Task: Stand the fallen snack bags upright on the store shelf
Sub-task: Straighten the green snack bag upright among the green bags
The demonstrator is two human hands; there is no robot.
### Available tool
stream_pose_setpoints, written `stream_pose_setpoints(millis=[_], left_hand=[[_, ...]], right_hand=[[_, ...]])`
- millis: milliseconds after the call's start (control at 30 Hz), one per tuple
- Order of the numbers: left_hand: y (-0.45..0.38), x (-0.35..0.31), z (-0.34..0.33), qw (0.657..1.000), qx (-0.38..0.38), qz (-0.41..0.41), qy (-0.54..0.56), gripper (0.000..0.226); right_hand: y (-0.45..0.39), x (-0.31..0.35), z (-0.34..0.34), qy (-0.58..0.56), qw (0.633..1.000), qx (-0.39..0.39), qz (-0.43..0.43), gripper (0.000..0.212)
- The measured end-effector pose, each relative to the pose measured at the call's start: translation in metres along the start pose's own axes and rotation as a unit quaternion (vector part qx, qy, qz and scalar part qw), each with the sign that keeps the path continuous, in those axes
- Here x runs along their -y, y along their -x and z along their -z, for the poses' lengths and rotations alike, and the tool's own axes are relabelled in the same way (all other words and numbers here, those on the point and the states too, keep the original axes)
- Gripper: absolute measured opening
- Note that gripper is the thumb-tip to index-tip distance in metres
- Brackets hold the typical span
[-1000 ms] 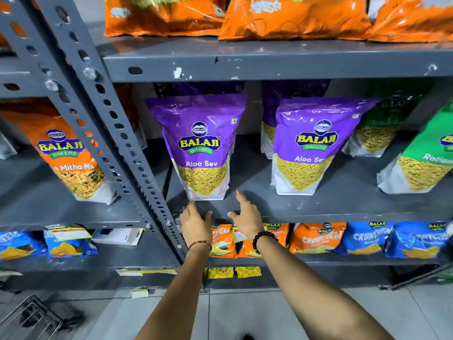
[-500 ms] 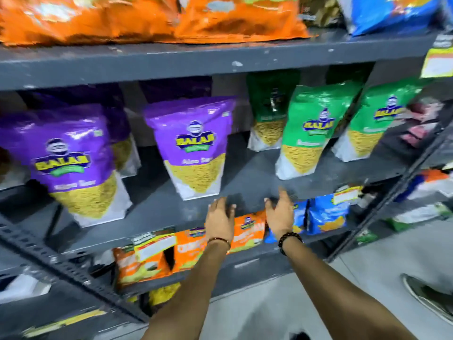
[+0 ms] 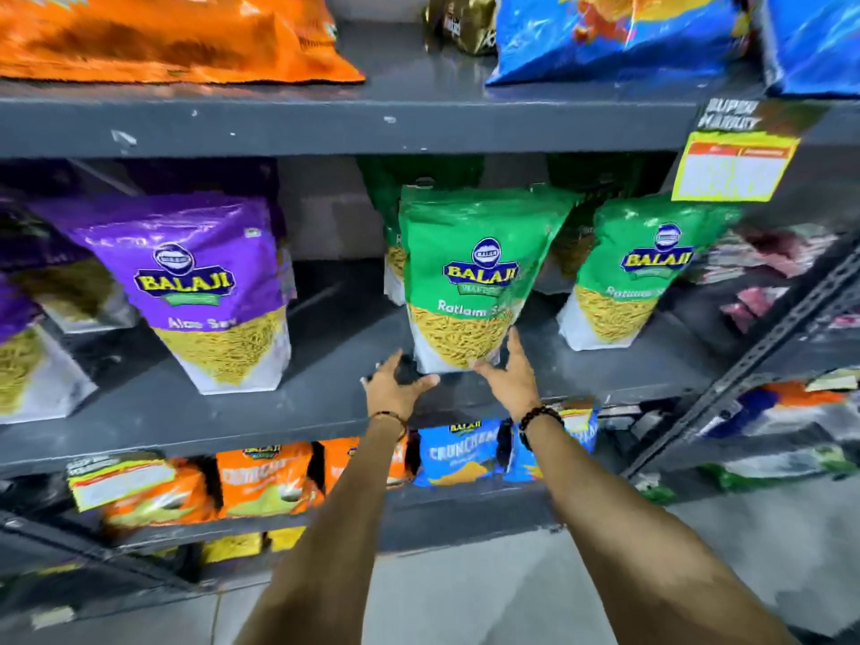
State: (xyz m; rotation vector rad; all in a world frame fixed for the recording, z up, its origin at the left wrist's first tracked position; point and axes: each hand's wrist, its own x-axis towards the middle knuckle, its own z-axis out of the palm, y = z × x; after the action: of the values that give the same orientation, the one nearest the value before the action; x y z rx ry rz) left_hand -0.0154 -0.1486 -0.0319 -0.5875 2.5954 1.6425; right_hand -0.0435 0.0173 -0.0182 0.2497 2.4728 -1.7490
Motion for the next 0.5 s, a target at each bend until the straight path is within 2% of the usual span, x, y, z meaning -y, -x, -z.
stream_pose_setpoints(millis=[100,267,500], left_hand=[[-0.003,-0.004,-0.006,1.0,-0.015,-0.001,-0.009,0.07],[-0.007,-0.011,-0.012,0.998,-0.058,-0.004,0.005,0.046],[-0.01,-0.014,-0.012,0.995,-0.09,0.017,0.029,0.034]], right_hand=[[-0.005,0.0,0.001,-0.002,1.0,-0.008,-0.007,0.083],[-0.007,0.002,-0.006,0.015,1.0,-0.019,0.012,0.075],[-0.012,0.003,-0.016,0.035,0.998,-0.051,0.023,0.059]])
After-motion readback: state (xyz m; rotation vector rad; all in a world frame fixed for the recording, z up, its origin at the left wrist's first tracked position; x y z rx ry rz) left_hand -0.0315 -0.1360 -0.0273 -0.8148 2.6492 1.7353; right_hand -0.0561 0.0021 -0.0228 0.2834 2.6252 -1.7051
